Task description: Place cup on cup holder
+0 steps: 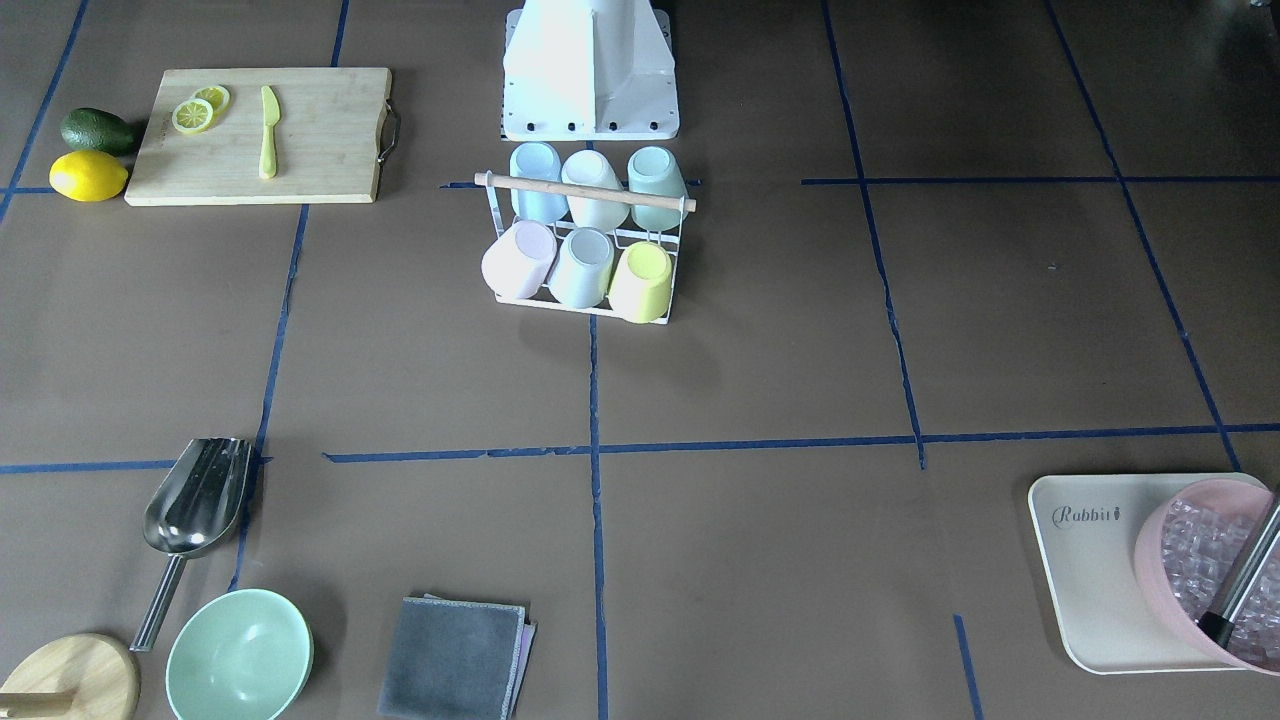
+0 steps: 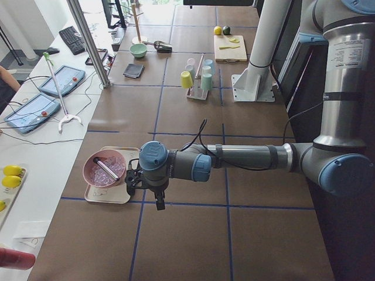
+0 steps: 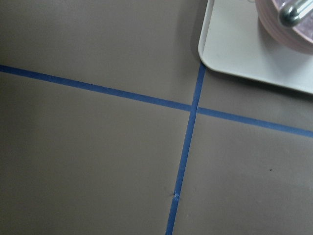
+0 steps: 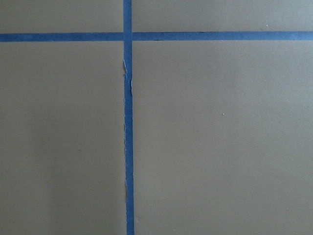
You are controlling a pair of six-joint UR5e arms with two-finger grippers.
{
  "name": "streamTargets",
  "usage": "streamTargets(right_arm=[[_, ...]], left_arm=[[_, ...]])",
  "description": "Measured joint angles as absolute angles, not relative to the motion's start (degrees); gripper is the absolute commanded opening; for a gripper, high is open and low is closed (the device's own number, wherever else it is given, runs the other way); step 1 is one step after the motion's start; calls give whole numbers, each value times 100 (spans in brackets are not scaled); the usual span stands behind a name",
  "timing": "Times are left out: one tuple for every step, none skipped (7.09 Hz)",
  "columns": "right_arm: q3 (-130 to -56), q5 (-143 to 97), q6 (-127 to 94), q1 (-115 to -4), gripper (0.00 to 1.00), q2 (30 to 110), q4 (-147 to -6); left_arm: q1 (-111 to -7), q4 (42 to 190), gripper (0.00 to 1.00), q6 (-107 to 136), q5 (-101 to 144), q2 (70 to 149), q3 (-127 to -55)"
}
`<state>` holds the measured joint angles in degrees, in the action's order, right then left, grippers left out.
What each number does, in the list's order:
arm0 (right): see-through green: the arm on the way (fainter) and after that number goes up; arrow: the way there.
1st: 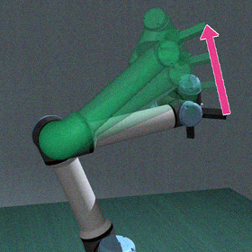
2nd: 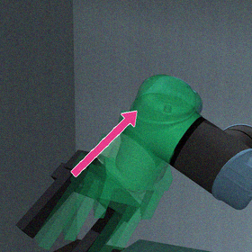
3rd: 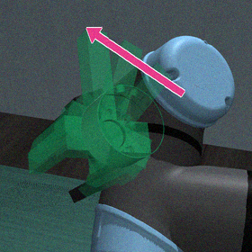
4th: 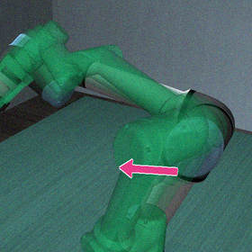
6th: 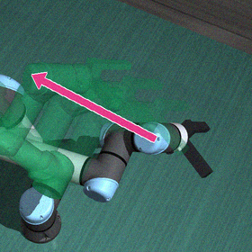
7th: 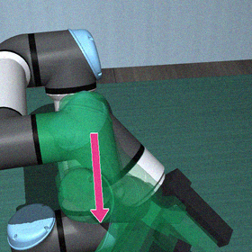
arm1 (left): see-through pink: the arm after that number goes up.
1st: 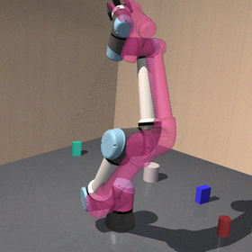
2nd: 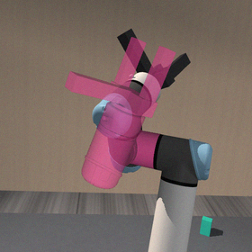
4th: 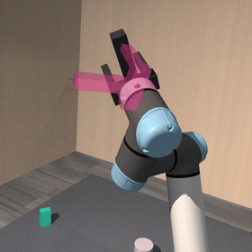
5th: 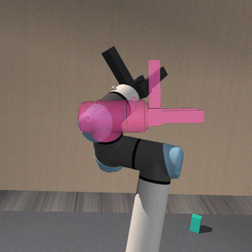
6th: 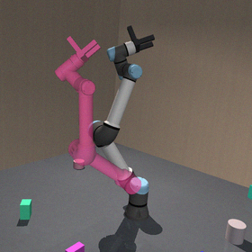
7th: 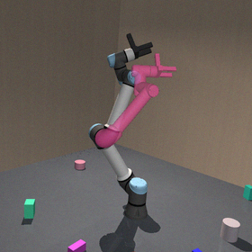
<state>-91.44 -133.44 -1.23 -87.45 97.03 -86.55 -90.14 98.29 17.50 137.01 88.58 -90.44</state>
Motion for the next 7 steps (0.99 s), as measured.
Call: streamTargets(right_arm=[[-9142, -13348, -121, -8745, 100, 9708, -8651], [-9141, -13350, -117, -8745, 100, 9710, -8650], [-9141, -13353, -115, -8745, 100, 9711, -8646], [-9141, -13356, -114, -8745, 100, 9714, -8643], [-9142, -13363, -114, -8745, 100, 9718, -8641], [-9145, -13368, -114, -8745, 100, 9719, -8640], [-9148, -13367, -114, -8745, 100, 9720, -8640]], left_arm=[[-9029, 9980, 100, 1772, 13704, 8812, -9033], [-9054, 10116, 100, 1671, 13706, 8734, -9036], [-9084, 10234, 100, 1545, 13706, 8651, -9059], [-9111, 10254, 100, 1509, 13713, 8610, -9114], [-9147, 10144, 100, 1510, 13786, 8595, -9225], [-9182, 9919, 100, 1498, 13902, 8583, -9389], [-9203, 9702, 100, 1458, 13970, 8507, -9591]])
